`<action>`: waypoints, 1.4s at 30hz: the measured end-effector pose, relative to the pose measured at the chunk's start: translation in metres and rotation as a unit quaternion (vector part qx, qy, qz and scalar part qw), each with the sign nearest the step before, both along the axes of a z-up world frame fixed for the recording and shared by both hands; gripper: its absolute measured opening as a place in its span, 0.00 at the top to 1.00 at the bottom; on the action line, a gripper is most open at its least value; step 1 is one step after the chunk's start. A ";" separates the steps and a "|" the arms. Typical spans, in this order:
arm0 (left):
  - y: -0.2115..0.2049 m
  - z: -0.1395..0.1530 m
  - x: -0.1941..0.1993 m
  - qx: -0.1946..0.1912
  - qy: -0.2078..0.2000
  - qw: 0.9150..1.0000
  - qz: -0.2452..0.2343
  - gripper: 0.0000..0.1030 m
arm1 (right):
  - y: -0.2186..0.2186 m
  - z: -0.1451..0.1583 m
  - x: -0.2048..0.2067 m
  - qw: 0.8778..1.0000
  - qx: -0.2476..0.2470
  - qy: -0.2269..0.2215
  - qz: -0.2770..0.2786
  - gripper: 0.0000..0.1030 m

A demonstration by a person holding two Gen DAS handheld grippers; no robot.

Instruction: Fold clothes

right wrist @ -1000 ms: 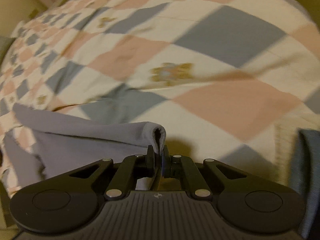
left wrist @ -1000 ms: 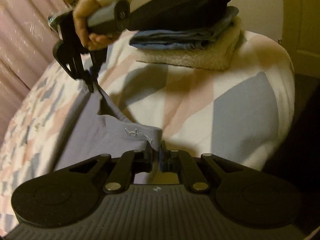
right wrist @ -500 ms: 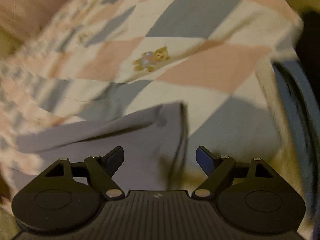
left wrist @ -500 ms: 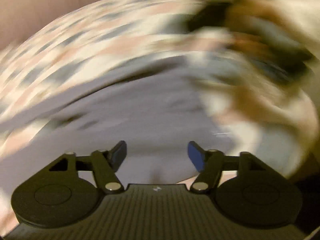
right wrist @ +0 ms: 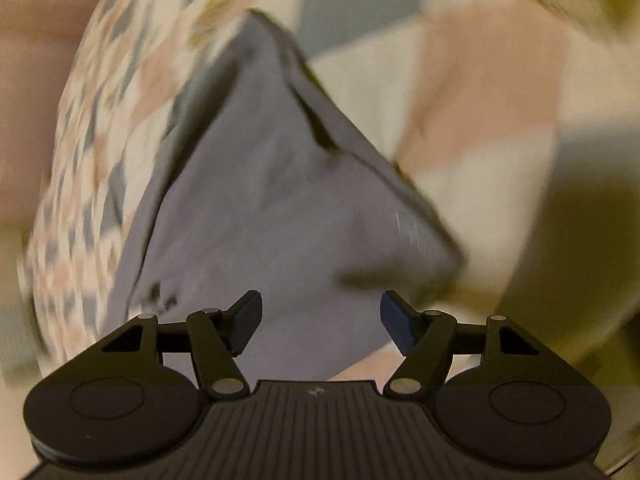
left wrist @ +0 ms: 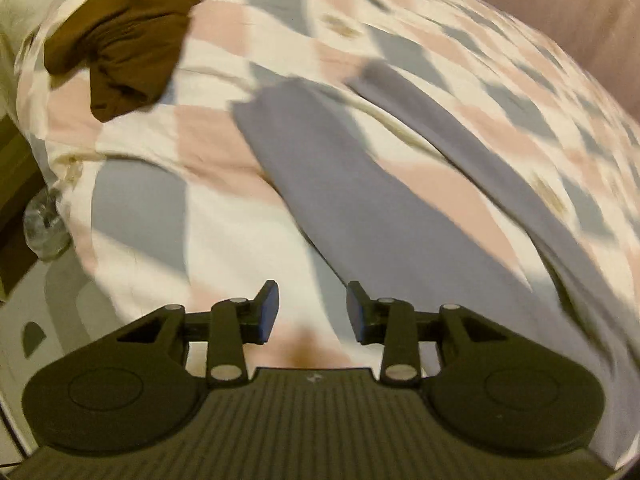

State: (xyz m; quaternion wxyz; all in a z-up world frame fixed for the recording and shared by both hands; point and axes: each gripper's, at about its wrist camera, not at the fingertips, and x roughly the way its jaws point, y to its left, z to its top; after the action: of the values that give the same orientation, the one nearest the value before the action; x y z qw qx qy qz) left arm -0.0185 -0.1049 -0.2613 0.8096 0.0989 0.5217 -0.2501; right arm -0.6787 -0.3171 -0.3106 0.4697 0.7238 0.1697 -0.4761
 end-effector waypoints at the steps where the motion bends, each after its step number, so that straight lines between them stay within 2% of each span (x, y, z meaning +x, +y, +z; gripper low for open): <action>1: 0.001 -0.009 0.028 -0.009 0.014 1.000 0.009 0.69 | 0.014 -0.001 0.010 0.999 -0.003 0.003 -0.033 0.33; 5: 0.002 -0.046 0.129 -0.046 0.082 0.995 0.043 0.66 | 0.067 -0.001 0.050 0.989 -0.013 0.008 -0.146 0.33; 10: -0.003 -0.080 0.198 -0.083 0.139 0.984 0.074 0.60 | 0.108 0.006 0.100 0.980 -0.030 0.006 -0.196 0.34; 12: -0.006 -0.094 0.216 -0.089 0.149 0.981 0.081 0.60 | 0.116 0.006 0.111 0.977 -0.032 0.004 -0.209 0.33; 16: -0.017 -0.116 0.237 -0.072 0.149 0.984 0.071 0.61 | 0.126 0.003 0.122 0.973 -0.040 0.005 -0.227 0.33; 19: -0.024 -0.123 0.242 -0.075 0.146 0.984 0.063 0.61 | 0.126 0.000 0.122 0.969 -0.054 0.009 -0.242 0.33; 21: -0.024 -0.122 0.244 -0.078 0.145 0.984 0.066 0.64 | 0.125 -0.005 0.117 0.965 -0.060 0.014 -0.255 0.34; 22: -0.023 -0.120 0.245 -0.079 0.142 0.985 0.065 0.72 | 0.124 -0.008 0.113 0.963 -0.062 0.017 -0.262 0.33; 23: -0.021 -0.115 0.245 -0.084 0.139 0.985 0.061 0.84 | 0.123 -0.011 0.109 0.961 -0.063 0.020 -0.270 0.33; 25: -0.015 -0.104 0.247 -0.092 0.132 0.986 0.044 0.96 | 0.119 -0.017 0.102 0.956 -0.066 0.026 -0.283 0.34; 26: -0.011 -0.096 0.248 -0.098 0.131 0.986 0.034 0.99 | 0.116 -0.019 0.098 0.955 -0.068 0.029 -0.286 0.34; 29: -0.003 -0.076 0.250 -0.103 0.110 0.989 0.005 1.00 | 0.108 -0.028 0.087 0.952 -0.075 0.038 -0.295 0.46; 31: -0.003 -0.067 0.249 -0.103 0.099 0.990 -0.012 1.00 | 0.102 -0.034 0.080 0.950 -0.078 0.046 -0.299 0.59; 32: -0.005 -0.064 0.247 -0.098 0.093 0.991 -0.020 1.00 | 0.098 -0.036 0.078 0.950 -0.074 0.056 -0.297 0.60; 33: -0.007 -0.062 0.246 -0.093 0.088 0.991 -0.028 1.00 | 0.096 -0.039 0.075 0.951 -0.071 0.062 -0.295 0.66; 34: -0.010 -0.059 0.243 -0.086 0.085 0.992 -0.034 1.00 | 0.093 -0.041 0.073 0.952 -0.066 0.067 -0.292 0.81; 35: -0.012 -0.054 0.241 -0.080 0.081 0.993 -0.041 1.00 | 0.090 -0.043 0.070 0.953 -0.061 0.070 -0.288 0.90; 36: -0.013 -0.047 0.238 -0.082 0.074 0.993 -0.050 1.00 | 0.087 -0.042 0.068 0.955 -0.060 0.072 -0.282 0.96; 38: -0.008 -0.026 0.232 -0.084 0.058 0.993 -0.064 1.00 | 0.081 -0.039 0.064 0.959 -0.059 0.078 -0.265 0.98; 42: 0.021 0.022 0.229 -0.095 0.036 0.992 -0.073 1.00 | 0.085 -0.009 0.055 0.964 -0.080 0.068 -0.243 0.99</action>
State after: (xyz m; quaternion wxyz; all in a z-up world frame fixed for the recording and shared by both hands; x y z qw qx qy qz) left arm 0.2108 -0.0839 -0.2389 0.7758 0.0505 0.5155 -0.3603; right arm -0.6238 -0.2324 -0.3198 0.3836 0.6690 -0.0187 -0.6364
